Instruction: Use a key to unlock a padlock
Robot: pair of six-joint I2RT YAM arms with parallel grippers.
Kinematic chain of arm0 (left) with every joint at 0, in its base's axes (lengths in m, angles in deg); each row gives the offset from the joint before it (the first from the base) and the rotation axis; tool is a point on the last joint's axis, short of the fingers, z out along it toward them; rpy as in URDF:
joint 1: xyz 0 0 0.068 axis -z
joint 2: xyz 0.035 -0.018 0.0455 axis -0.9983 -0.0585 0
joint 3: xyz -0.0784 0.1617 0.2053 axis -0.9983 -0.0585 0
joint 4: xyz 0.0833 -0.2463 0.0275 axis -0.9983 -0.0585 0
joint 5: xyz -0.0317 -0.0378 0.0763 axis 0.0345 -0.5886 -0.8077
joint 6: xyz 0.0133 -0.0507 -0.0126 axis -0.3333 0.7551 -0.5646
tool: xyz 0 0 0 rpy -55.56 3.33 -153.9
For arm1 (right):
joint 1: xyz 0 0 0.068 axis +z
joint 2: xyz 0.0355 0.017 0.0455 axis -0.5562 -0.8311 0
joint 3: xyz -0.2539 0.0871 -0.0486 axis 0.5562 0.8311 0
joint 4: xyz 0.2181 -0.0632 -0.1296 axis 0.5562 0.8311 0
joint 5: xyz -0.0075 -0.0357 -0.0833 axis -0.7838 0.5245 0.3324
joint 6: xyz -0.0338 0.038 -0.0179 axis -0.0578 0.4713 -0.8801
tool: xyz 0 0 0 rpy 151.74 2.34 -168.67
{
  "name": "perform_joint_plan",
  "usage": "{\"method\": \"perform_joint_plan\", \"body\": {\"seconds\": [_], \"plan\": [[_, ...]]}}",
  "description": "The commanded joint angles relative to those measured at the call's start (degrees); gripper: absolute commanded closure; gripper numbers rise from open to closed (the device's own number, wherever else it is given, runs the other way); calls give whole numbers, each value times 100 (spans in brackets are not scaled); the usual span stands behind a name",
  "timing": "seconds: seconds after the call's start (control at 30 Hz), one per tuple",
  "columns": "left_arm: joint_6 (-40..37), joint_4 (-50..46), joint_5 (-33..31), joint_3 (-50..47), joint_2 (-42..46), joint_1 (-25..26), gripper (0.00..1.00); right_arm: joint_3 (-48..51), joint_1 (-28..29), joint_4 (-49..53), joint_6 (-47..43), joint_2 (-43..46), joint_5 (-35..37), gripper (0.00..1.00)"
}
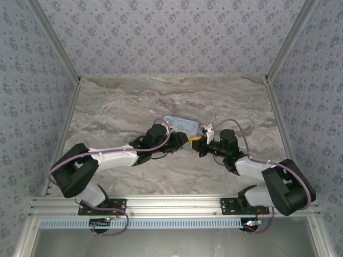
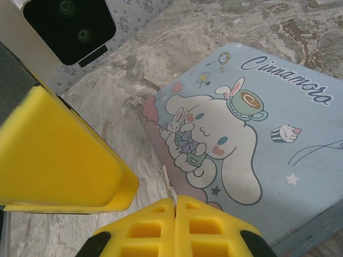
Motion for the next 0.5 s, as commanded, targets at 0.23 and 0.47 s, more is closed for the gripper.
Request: {"method": "perform_joint_plan", "body": {"seconds": [0.23,0.47], "plan": [[-967,-672,-619,-117,723,-120,59,114,-39,387,-77,392,198,100],[-2443,-522,-1743,-224,1598,-120,35,219,-21,728,-84,757,403,100]]}}
